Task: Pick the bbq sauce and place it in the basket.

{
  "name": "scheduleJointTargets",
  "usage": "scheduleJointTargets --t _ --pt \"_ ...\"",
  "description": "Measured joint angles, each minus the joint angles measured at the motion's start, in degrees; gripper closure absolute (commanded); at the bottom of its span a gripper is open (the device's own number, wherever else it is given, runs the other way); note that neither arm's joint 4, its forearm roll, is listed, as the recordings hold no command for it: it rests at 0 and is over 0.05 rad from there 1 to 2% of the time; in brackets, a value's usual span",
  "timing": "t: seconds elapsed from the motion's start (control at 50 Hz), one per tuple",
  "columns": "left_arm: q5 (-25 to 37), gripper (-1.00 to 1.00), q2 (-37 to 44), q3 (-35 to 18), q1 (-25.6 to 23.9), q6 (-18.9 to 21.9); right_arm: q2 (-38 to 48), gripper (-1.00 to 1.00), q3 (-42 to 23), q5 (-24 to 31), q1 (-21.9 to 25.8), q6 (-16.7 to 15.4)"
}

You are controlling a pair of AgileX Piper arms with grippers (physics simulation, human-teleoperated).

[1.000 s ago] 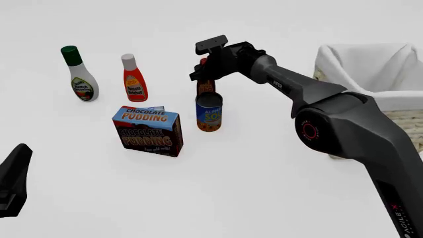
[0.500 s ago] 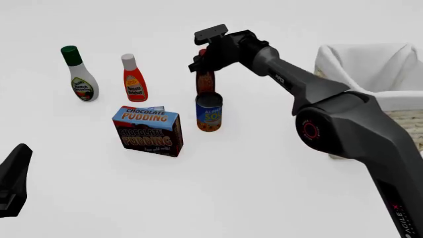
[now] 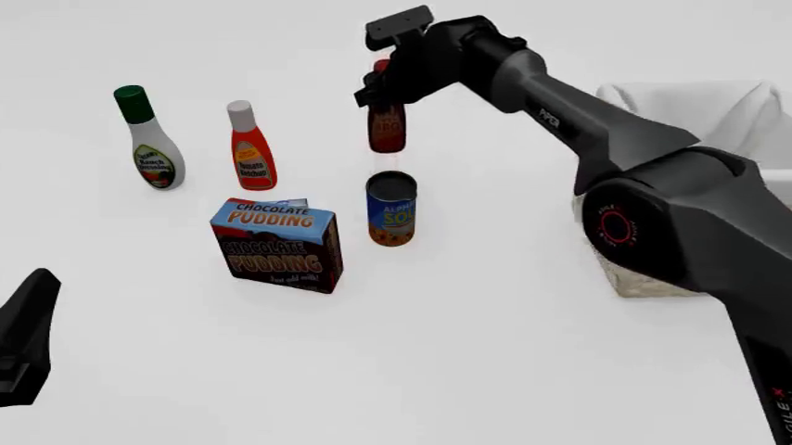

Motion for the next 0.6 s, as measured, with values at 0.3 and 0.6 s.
scheduleJointTargets --t 0.3,0.6 --pt "0.0 -1.00 0.0 0.0 0.0 0.0 -5.5 1.00 1.8 1.6 -0.2 -1.8" --pt "0.0 -1.00 0.0 0.0 0.0 0.0 -12.2 1.00 5.2 2.6 -1.3 -3.7"
